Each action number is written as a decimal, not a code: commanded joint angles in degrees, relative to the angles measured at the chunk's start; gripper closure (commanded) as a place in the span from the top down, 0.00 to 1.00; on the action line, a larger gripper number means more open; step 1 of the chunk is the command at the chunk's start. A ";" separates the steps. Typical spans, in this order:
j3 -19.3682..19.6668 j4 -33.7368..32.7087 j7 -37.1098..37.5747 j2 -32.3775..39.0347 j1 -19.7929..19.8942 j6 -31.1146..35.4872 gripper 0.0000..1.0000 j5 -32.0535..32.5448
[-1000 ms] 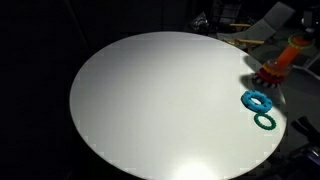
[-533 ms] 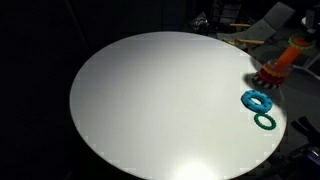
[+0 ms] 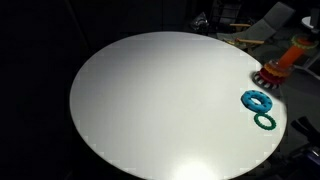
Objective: Pick up the light green ring and stack it onto the rings stacking stand
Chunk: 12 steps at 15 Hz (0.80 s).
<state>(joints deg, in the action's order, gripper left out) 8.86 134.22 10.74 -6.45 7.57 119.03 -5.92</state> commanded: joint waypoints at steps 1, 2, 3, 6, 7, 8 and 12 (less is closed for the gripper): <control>0.82 2.00 -1.78 0.75 1.01 1.67 0.06 -3.39; 1.02 1.99 -2.03 0.87 1.04 1.69 0.06 -4.34; 1.22 1.97 -2.32 0.98 1.05 1.76 0.06 -5.21; 1.58 1.83 -3.22 1.21 1.06 1.72 0.06 -7.65; 1.61 1.77 -3.44 1.18 1.07 1.61 0.06 -8.20; 1.65 1.67 -3.61 1.11 1.09 1.42 0.06 -8.60; 1.58 0.89 -3.10 0.84 1.19 0.51 0.06 -7.76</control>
<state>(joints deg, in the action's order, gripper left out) 10.52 134.74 8.83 -6.33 7.97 119.13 -13.42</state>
